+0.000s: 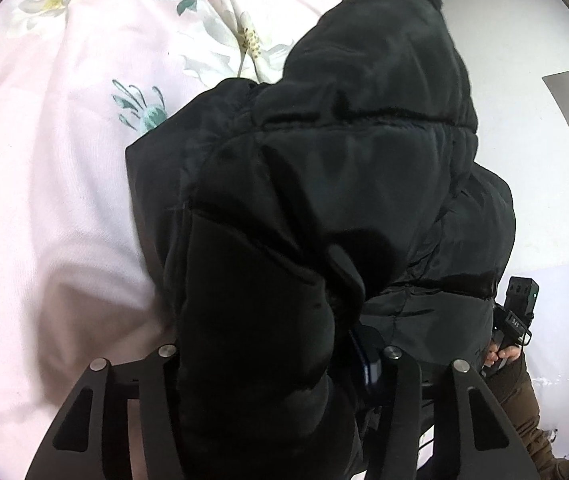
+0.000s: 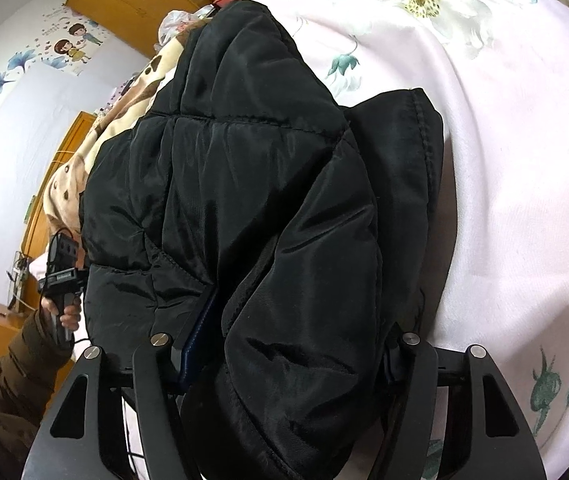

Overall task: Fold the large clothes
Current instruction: 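Grasp the black jacket bundle with both tools and lift it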

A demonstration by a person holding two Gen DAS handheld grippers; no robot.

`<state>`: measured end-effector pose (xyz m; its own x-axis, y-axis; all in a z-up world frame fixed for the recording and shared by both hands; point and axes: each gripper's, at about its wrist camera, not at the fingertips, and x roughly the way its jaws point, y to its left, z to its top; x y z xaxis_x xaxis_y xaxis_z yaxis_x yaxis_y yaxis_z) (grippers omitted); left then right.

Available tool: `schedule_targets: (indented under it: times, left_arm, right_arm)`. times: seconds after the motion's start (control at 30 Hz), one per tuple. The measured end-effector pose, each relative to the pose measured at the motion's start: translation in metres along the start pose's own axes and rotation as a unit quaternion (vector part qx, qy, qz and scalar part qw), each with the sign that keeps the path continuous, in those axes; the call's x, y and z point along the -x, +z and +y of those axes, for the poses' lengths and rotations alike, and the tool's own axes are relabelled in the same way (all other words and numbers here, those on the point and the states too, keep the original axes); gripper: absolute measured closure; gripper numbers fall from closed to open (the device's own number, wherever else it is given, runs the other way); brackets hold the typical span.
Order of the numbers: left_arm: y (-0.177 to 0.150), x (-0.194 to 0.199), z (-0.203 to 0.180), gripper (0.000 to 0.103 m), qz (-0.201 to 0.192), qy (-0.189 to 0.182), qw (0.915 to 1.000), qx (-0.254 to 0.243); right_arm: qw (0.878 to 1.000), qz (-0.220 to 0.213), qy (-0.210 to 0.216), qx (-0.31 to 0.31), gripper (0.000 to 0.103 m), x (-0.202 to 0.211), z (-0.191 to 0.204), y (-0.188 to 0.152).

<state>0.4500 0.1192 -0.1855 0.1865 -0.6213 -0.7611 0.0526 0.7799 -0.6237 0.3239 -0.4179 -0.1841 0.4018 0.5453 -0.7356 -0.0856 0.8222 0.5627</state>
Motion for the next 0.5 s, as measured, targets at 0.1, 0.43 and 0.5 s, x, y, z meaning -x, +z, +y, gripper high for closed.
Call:
schedule_targets:
  times: [0.1, 0.43, 0.5]
  left_arm:
    - [-0.001, 0.004, -0.003, 0.054, -0.004, 0.004, 1.0, 0.003]
    - [-0.011, 0.014, -0.019, 0.062, -0.028, 0.028, 0.9992, 0.005]
    - [-0.012, 0.019, -0.022, 0.065, -0.033, 0.03, 0.999, 0.004]
  right_arm:
    - [1.0, -0.003, -0.004, -0.002, 0.042, 0.001, 0.004, -0.002]
    - [1.0, -0.026, -0.006, 0.008, 0.065, 0.011, 0.028, -0.008]
    - [0.999, -0.032, -0.006, 0.012, 0.068, 0.013, 0.032, -0.009]
